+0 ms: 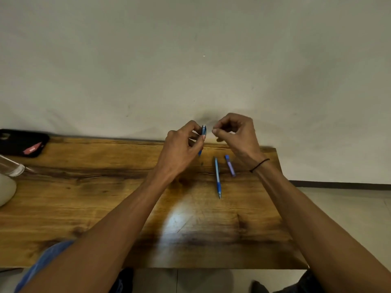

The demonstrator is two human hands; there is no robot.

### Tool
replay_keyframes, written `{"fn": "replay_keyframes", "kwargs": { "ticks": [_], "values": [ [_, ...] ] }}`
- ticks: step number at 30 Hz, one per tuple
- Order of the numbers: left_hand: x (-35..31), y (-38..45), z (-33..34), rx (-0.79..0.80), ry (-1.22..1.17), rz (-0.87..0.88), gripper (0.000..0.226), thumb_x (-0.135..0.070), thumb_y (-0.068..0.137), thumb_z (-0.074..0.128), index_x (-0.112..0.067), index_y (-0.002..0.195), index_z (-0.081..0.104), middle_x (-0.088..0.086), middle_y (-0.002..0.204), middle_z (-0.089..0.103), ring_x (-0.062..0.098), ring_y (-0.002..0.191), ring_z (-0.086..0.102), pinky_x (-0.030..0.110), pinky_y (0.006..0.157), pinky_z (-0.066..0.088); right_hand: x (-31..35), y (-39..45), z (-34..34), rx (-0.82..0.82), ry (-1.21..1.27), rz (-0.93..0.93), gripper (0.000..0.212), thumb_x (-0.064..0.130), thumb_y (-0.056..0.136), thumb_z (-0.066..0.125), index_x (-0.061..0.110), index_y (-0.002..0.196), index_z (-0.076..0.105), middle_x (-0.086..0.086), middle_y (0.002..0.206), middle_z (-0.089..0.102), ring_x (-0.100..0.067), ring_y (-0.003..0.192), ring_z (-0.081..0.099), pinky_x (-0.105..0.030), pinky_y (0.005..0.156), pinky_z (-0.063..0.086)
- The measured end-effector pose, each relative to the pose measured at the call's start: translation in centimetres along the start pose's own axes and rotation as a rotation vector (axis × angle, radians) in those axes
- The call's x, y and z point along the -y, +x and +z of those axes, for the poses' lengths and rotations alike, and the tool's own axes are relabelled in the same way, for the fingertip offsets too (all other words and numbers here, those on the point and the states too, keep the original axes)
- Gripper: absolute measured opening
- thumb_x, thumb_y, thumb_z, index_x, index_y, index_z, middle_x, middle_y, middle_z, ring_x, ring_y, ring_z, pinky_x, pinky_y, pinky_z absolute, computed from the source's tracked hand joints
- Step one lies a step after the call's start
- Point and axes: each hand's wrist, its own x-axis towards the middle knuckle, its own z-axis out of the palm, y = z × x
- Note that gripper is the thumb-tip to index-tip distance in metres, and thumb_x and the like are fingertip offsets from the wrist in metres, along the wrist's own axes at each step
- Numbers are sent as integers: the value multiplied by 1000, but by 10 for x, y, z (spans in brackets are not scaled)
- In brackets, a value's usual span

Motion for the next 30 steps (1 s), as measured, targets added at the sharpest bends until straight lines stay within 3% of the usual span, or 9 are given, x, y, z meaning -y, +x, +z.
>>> {"fn": "replay_keyframes", "kwargs": {
  "ticks": [4,11,23,30],
  "values": [
    [0,-1,2,3,23,21,12,-27,103,68,-25,114,64,-2,104,79,0,79,74,12,68,59,18,0,-2,-8,124,-76,8,3,93,76,-3,97,73,-16,93,73,-31,90,73,-38,71,66],
    [0,-2,4,12,69,61,13,-26,103,66,-24,115,63,-3,103,79,-3,75,70,5,63,52,22,-3,1,44,46,-118,7,3,94,75,-2,98,73,-12,95,74,-23,86,76,-37,77,66],
    [-2,-4,5,4,168,92,17,-24,103,68,-18,118,64,3,103,79,16,84,77,36,78,66,24,1,-5,113,-313,-287,3,7,95,74,7,98,74,-4,99,67,-14,90,69,-26,82,61],
    [-5,-6,5,26,231,104,19,-24,104,65,-16,121,64,4,104,79,20,85,77,42,80,66,23,3,-5,123,-360,-194,5,11,94,76,8,98,75,-6,101,69,-16,88,73,-24,81,62]
  ]
}}
